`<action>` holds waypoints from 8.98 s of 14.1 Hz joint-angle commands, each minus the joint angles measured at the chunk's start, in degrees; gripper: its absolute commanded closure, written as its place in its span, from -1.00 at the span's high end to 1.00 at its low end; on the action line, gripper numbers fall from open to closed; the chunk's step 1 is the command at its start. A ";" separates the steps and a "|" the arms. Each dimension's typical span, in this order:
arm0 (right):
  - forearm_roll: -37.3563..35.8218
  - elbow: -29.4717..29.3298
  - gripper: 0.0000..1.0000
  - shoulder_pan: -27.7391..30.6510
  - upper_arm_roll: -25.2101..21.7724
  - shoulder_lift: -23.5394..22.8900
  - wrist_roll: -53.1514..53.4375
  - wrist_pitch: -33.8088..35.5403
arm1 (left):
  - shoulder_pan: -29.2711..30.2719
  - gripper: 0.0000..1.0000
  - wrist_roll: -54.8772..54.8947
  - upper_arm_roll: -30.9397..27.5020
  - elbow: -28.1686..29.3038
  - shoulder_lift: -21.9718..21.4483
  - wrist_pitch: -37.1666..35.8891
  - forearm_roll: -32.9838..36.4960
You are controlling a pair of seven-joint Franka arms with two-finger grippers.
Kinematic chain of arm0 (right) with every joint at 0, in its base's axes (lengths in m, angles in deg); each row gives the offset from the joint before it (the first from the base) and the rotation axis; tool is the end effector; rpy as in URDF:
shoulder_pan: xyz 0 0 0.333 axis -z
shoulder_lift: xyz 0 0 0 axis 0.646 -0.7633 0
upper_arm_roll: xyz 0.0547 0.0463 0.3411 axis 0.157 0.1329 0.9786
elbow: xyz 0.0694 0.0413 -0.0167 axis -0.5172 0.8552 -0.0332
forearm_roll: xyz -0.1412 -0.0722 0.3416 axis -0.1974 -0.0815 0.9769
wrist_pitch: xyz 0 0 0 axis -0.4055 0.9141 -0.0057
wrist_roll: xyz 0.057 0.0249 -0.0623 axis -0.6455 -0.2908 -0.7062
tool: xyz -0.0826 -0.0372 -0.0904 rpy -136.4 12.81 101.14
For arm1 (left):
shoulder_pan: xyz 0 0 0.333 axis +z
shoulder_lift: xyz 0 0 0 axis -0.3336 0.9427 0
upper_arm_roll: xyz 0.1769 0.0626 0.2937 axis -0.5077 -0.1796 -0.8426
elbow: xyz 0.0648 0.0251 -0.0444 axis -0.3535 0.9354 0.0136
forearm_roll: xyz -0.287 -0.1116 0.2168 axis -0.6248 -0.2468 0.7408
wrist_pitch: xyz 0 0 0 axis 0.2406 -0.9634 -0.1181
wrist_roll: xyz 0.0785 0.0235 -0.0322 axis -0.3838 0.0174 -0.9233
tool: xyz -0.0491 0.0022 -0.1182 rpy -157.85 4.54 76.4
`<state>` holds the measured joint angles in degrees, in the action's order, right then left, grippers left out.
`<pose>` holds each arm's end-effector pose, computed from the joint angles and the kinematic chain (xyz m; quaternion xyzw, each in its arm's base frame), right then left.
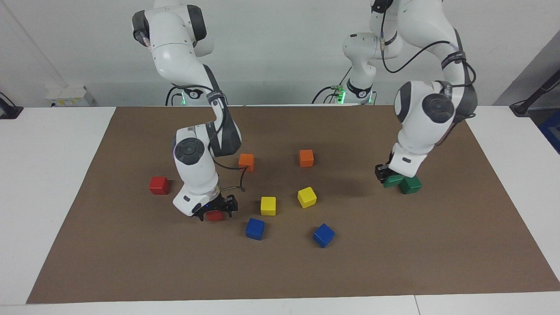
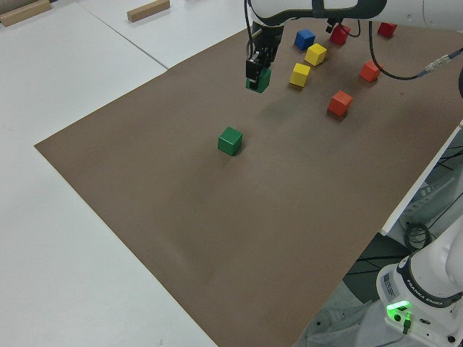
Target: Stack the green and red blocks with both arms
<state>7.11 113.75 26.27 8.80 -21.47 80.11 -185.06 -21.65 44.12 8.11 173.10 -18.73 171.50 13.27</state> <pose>0.6911 0.1665 0.3261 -0.9979 -0.0511 -0.0392 0.0030 0.6082 -0.0819 0.4564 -0.9979 -0.0514 0.0289 0.0282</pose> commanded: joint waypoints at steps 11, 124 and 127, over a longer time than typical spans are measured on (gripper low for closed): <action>0.47 0.87 -1.00 1.31 -0.04 2.05 2.56 3.90 | 9.02 -1.00 16.41 0.36 14.17 -4.54 12.88 -1.75; 0.20 1.39 1.00 16.70 0.83 34.57 -9.74 39.77 | 1.02 1.00 15.55 -2.89 -4.20 -13.85 -16.47 -3.95; 0.29 1.48 1.00 15.56 -0.65 35.01 -9.74 40.82 | 1.28 1.00 15.55 -2.89 -4.20 -14.03 -16.65 -3.95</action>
<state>7.11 115.46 42.65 9.63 13.17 70.89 -145.52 -20.53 59.03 5.57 168.08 -31.79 154.38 9.83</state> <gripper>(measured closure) 0.000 0.000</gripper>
